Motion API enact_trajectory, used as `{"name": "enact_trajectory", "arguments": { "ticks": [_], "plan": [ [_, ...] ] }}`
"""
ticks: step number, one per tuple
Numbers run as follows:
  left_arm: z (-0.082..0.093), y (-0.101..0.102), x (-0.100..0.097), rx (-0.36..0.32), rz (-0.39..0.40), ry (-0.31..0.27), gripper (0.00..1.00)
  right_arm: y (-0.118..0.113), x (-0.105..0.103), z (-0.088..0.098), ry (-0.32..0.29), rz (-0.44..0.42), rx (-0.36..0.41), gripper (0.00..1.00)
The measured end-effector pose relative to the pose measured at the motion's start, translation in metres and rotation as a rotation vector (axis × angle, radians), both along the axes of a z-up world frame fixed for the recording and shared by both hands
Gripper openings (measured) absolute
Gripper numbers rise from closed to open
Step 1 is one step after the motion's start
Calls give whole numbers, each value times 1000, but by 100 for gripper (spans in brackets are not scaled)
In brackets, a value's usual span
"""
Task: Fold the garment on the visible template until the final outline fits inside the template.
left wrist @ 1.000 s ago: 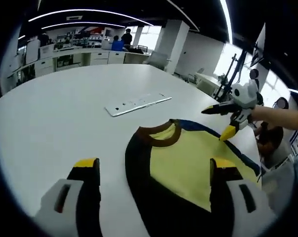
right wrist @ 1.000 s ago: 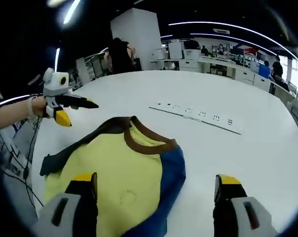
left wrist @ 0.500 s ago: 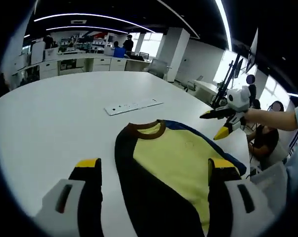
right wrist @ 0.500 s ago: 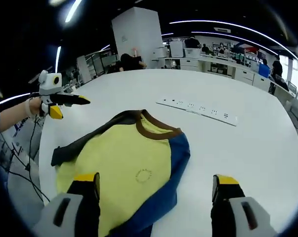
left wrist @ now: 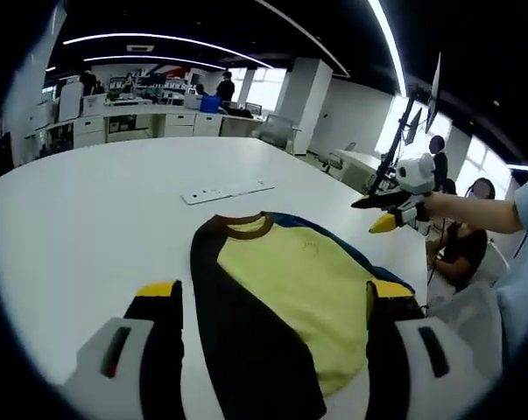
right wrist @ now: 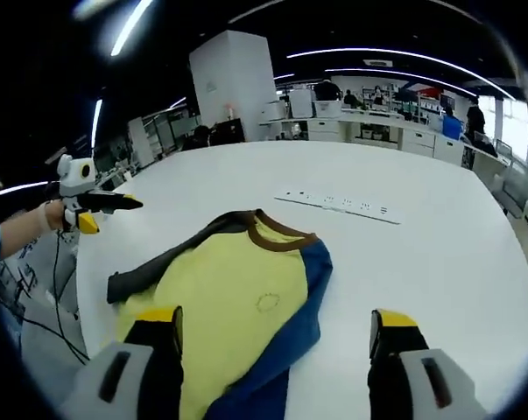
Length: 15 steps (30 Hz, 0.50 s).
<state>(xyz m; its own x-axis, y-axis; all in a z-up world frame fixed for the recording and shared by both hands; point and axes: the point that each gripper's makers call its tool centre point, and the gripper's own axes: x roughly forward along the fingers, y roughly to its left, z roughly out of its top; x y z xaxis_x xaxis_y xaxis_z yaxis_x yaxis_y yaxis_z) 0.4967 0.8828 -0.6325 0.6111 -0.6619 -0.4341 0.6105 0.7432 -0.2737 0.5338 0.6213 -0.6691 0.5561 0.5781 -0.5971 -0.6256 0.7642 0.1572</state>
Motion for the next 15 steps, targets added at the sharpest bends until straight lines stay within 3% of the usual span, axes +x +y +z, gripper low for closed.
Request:
{"name": "enact_trajectory", "arguments": {
  "ticks": [8, 15],
  "plan": [
    [2, -7, -16, -2, -14, -15, 82, -18, -28, 2, 0, -28, 16, 88],
    [-1, 0, -27, 12, -11, -17, 82, -41, -48, 0, 9, -64, 4, 86]
  ]
}}
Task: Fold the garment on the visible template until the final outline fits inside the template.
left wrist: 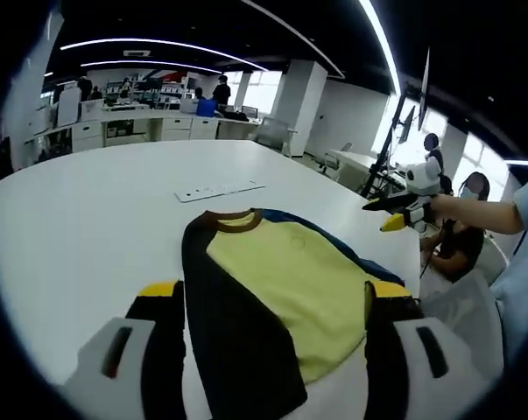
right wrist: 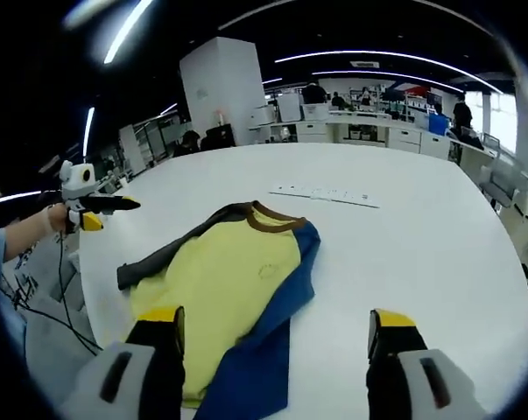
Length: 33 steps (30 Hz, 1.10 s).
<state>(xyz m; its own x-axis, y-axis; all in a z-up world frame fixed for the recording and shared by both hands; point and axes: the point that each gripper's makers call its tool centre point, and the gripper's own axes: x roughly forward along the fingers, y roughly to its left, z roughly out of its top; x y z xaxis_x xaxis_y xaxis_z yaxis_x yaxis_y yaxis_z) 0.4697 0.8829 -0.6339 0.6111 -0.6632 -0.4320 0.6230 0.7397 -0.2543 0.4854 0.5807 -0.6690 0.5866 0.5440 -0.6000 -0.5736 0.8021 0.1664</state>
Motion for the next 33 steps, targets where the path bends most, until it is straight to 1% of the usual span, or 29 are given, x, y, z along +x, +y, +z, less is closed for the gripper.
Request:
{"name": "enact_trajectory", "arguments": {
  "ticks": [3, 8, 9, 12, 15, 17, 19, 20, 23, 25, 26, 27, 29, 30, 33],
  "plan": [
    [-2, 3, -5, 7, 1, -1, 82, -6, -7, -3, 5, -12, -6, 86],
    [-5, 6, -15, -3, 18, 2, 80, -10, -23, -7, 8, -20, -9, 84],
    [-5, 7, -17, -7, 22, 1, 80, -11, -28, -9, 15, -22, -4, 84],
    [-8, 7, -26, -27, 30, 6, 80, -14, -33, -16, 26, -25, 2, 83],
    [-11, 9, -28, -32, 37, -3, 79, -18, -42, -23, 44, -34, 8, 82],
    [-13, 11, -30, -36, 45, 5, 79, -24, -45, -29, 55, -49, 5, 80],
    [-15, 13, -32, -36, 49, 9, 79, -30, -47, -32, 63, -80, 23, 77],
    [-16, 13, -33, -35, 49, 11, 79, -33, -50, -34, 83, -103, 39, 73],
    [-16, 14, -36, -38, 52, 11, 79, -34, -60, -40, 117, -124, 62, 56],
    [-16, 13, -37, -47, 54, 10, 79, -32, -67, -47, 154, -141, 106, 56],
    [-17, 13, -38, -48, 54, 12, 78, -30, -74, -54, 181, -152, 115, 54],
    [-18, 12, -38, -47, 53, 13, 79, -30, -78, -58, 206, -159, 115, 49],
    [-20, 11, -40, -49, 52, 18, 78, -28, -86, -67, 247, -164, 131, 34],
    [-21, 10, -41, -50, 51, 20, 78, -27, -89, -70, 258, -172, 138, 32],
    [-24, 8, -44, -53, 45, 26, 78, -18, -96, -79, 321, -212, 219, 29]
  ]
}}
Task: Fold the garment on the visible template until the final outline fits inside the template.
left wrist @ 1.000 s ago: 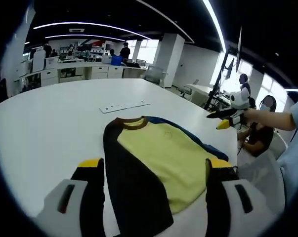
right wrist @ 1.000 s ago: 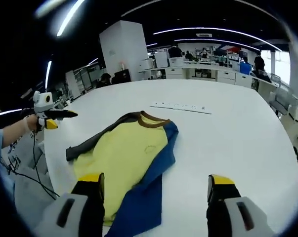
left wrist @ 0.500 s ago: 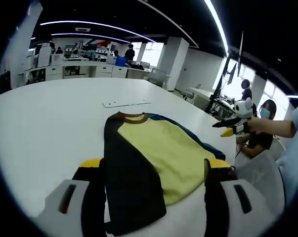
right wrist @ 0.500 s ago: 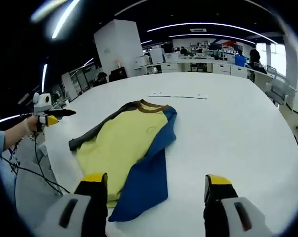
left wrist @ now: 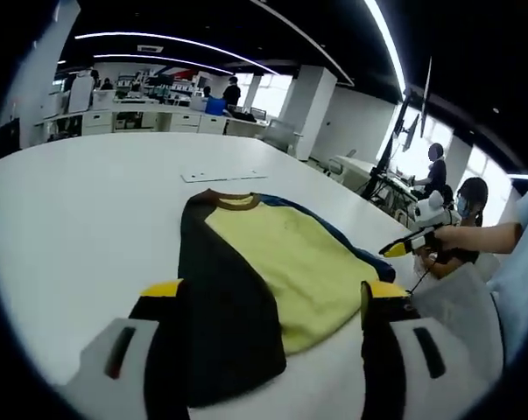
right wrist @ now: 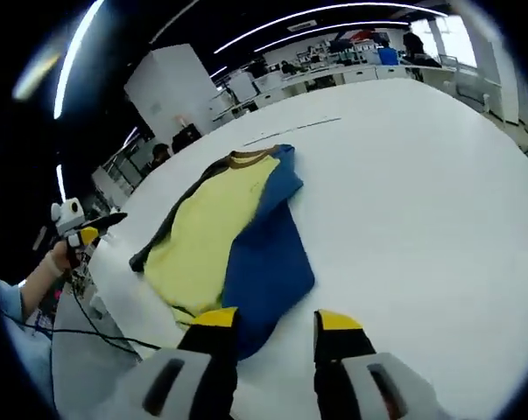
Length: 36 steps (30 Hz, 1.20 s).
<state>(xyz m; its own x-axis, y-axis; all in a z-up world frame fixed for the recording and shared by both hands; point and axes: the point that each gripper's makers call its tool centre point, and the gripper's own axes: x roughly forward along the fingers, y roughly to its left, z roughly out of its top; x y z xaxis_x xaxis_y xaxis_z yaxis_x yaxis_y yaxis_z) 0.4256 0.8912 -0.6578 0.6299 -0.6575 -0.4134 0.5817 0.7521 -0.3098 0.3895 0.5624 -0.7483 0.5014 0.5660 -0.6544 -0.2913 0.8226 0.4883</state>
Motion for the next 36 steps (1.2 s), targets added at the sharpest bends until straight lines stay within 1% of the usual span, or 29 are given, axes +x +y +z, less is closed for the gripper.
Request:
{"name": "enact_trajectory", "arguments": {
  "ticks": [1, 2, 3, 4, 6, 8, 9, 12, 14, 15, 19, 22, 23, 24, 25, 26, 28, 29, 30, 31, 32, 34, 36],
  "plan": [
    [-1, 0, -1, -1, 0, 2, 78, 1, -1, -2, 14, -11, 11, 28],
    [-1, 0, -1, -1, -1, 3, 78, 2, 0, -3, 10, -9, 18, 26],
    [-2, 0, -2, -1, 0, 4, 78, 3, 0, -5, 20, -14, 25, 25],
    [-2, 0, -2, -2, 0, 6, 78, 5, -1, -7, 33, -20, 34, 22],
    [-2, 1, -3, -4, 3, 7, 78, 5, 2, -9, 41, -36, 47, 17],
    [-2, 2, -4, -6, 6, 7, 78, 8, 3, -8, 60, -59, 87, 11],
    [-3, 3, -4, -8, 10, 7, 78, 8, 5, -6, 53, -72, 110, 11],
    [-4, 7, -7, -11, 22, 10, 77, 9, 4, -4, 57, -69, 100, 9],
    [-5, 9, -8, -16, 28, 12, 77, 8, 4, -5, 61, -68, 94, 2],
    [-6, 10, -9, -17, 30, 14, 77, 8, 4, -5, 60, -71, 94, 0],
    [-9, 11, -12, -19, 34, 20, 77, 6, 5, -5, 61, -85, 96, 0],
    [-10, 12, -13, -22, 40, 25, 77, 4, 6, -2, 57, -72, 92, 0],
    [-10, 12, -13, -23, 41, 24, 77, 3, 6, 1, 50, -72, 80, 0],
    [-10, 12, -13, -25, 41, 23, 76, -1, 13, 9, -3, -80, 45, 0],
    [-9, 12, -14, -25, 41, 22, 76, 0, 16, 18, -37, -66, 32, 0],
    [-8, 12, -14, -25, 40, 19, 76, 2, 20, 28, -66, -45, 13, 0],
    [-8, 11, -14, -25, 36, 18, 76, 6, 26, 41, -114, -16, -17, 0],
    [-7, 11, -13, -24, 35, 17, 76, 12, 28, 50, -143, 25, -37, 0],
    [-7, 11, -13, -24, 34, 16, 76, 16, 29, 54, -150, 42, -52, 0],
    [-6, 10, -13, -27, 34, 13, 76, 23, 31, 58, -171, 71, -67, 0],
    [-6, 9, -12, -29, 34, 12, 76, 29, 31, 60, -177, 92, -70, 0],
    [-6, 7, -13, -32, 34, 10, 76, 43, 29, 57, -185, 145, -101, 0],
    [-6, 5, -14, -30, 30, 9, 76, 57, 26, 48, -187, 195, -139, 0]
  ]
}}
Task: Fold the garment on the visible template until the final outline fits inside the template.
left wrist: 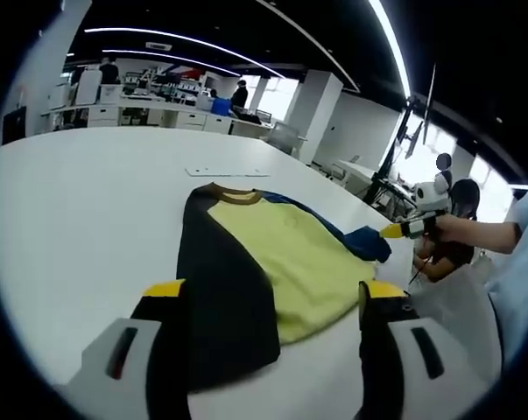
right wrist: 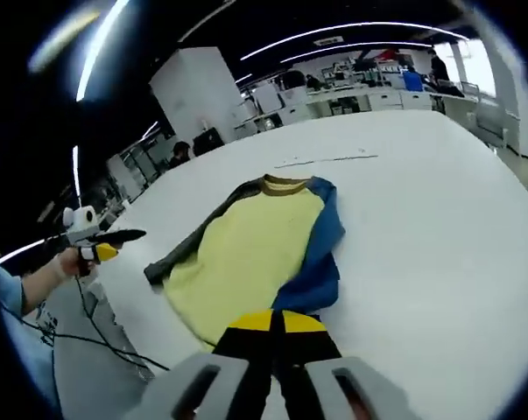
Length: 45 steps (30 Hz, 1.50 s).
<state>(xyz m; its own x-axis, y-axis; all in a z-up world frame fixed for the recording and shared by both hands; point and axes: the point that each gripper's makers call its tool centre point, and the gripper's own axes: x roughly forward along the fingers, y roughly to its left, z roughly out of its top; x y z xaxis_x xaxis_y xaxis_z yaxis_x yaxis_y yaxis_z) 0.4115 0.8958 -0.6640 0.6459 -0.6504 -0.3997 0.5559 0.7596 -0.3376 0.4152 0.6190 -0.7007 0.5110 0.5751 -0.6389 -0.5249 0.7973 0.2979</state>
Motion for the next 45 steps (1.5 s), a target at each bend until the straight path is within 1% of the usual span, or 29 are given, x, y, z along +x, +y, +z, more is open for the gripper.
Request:
{"name": "enact_trajectory", "arguments": {
  "ticks": [2, 3, 6, 8, 11, 20, 25, 31, 37, 39, 41, 42, 45],
  "plan": [
    [0, -2, -2, 4, -4, -2, 76, 9, -1, -9, 1, 29, -16, 0],
    [0, -2, -3, 4, -5, -2, 76, 17, -3, -14, 8, 38, -13, 0],
    [0, -1, -5, 2, -5, 2, 76, 31, -6, -24, 22, 55, -9, 0],
    [-1, 0, -6, 2, -2, 5, 75, 37, -6, -31, 35, 69, -19, 0],
    [-2, 2, -8, 2, 1, 9, 75, 39, -6, -37, 46, 76, -28, 0],
    [-3, 4, -8, 2, 13, 14, 74, 33, -5, -40, 58, 65, -22, 0],
    [-1, 1, -7, 5, 10, 7, 74, 34, -6, -42, 65, 72, -24, 0],
    [-1, -4, -10, -10, 13, 7, 74, 35, -6, -44, 65, 82, -32, 0],
    [0, -5, -11, -14, 15, 4, 74, 33, -7, -38, 48, 95, -33, 0],
    [0, -5, -11, -14, 17, 4, 74, 32, -6, -34, 37, 92, -17, 0],
    [0, -5, -11, -14, 16, 3, 74, 32, -9, -31, 36, 93, -1, 5],
    [0, -5, -11, -15, 16, 4, 74, 35, -9, -25, 3, 116, 20, 11],
    [1, -6, -11, -15, 13, 3, 74, 34, -13, -20, -26, 129, 28, 32]
  ]
}}
